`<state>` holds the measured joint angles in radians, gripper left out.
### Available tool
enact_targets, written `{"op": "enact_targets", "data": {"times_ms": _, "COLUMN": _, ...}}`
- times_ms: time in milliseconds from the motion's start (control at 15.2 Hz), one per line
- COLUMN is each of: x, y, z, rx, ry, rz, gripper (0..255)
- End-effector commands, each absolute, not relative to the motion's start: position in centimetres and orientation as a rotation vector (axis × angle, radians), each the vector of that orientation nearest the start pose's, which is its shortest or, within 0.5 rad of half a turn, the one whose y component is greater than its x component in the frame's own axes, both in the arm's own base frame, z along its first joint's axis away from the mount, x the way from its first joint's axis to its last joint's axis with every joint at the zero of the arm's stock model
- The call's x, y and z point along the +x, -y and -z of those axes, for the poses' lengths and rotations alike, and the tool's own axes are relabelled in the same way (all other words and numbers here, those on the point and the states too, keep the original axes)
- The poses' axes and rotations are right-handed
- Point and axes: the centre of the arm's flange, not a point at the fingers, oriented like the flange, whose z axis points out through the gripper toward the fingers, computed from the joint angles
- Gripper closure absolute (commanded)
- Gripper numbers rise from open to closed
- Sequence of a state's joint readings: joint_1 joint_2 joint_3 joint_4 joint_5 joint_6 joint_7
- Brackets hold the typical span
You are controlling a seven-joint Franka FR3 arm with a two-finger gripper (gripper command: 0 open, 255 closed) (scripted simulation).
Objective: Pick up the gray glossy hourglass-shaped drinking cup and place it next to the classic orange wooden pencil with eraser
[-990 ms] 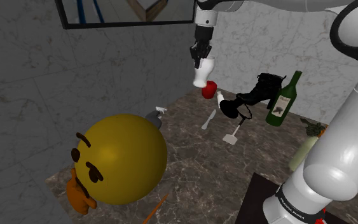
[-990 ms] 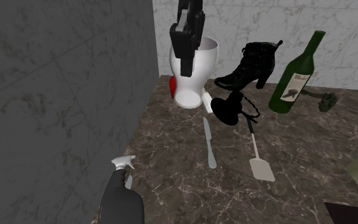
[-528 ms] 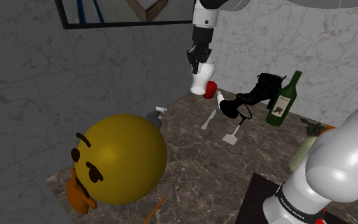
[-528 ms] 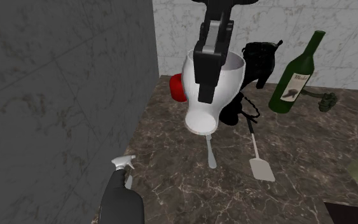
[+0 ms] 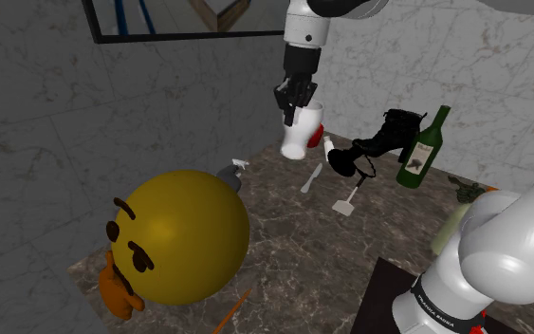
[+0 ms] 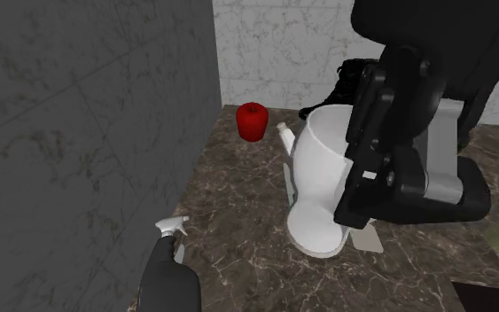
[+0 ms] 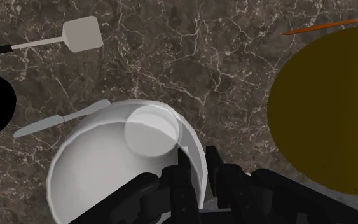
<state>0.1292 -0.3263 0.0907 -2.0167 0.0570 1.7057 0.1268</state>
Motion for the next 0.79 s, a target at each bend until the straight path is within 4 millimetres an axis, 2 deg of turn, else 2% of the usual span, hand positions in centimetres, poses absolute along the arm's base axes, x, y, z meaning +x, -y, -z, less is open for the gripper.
{"op": "enact_targets", "data": {"times_ms": 0, "x": 42.8, "y": -13.0, "z": -58.8, "rx": -3.11, "ry": 0.124, "rz": 0.015, "gripper": 255}}
{"op": "enact_targets", "data": {"times_ms": 726, "x": 33.3, "y": -24.1, "z": -58.9, "rx": -3.11, "ry": 0.124, "rz": 0.015, "gripper": 255}}
